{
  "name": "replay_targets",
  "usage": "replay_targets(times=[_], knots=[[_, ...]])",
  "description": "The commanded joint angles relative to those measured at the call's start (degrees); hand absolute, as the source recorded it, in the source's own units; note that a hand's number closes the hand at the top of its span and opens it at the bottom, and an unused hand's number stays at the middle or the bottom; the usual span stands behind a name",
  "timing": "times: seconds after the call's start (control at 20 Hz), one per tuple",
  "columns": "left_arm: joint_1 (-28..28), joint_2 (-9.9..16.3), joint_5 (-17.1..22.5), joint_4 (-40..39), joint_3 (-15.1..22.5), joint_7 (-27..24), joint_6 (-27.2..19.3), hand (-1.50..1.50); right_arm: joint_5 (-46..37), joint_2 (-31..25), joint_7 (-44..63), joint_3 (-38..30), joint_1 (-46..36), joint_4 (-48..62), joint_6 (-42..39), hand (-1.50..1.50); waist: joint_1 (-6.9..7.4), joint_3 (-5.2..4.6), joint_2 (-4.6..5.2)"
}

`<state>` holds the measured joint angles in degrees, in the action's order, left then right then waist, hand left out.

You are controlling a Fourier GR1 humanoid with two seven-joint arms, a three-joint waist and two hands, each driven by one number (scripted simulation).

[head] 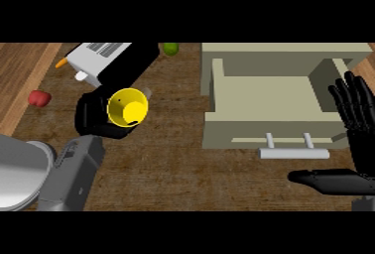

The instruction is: Pick up the cup, place it into the drawer and close the drawer

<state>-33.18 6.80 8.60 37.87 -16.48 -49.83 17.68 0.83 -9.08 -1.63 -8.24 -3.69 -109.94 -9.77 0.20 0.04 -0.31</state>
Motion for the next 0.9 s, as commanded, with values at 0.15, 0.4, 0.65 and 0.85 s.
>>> replay_targets(times=[0.15,0.4,0.65,0.85], knots=[[-2.77,-4.78,-0.72,16.64,5.51,10.94,-6.89,1.50,0.01,0.66,1.65,0.72,2.09,-3.32,-0.03,-1.50,0.19,0.00,-0.07],[-10.69,-6.34,-1.60,19.83,8.14,21.68,-12.20,1.50,1.91,-0.48,0.26,-1.76,0.26,-0.28,-0.97,-1.50,-0.40,-0.02,0.20],[-17.37,-5.15,-0.71,23.75,10.92,32.28,-16.37,1.50,0.99,-0.49,-1.13,-1.32,1.82,-1.18,-1.58,-1.50,-0.54,-0.02,0.20],[-23.80,-6.77,0.51,16.69,16.87,31.97,-25.50,1.50,3.28,-2.44,4.63,-3.11,-3.43,-1.11,-1.23,-1.50,-1.22,-0.03,0.41]])
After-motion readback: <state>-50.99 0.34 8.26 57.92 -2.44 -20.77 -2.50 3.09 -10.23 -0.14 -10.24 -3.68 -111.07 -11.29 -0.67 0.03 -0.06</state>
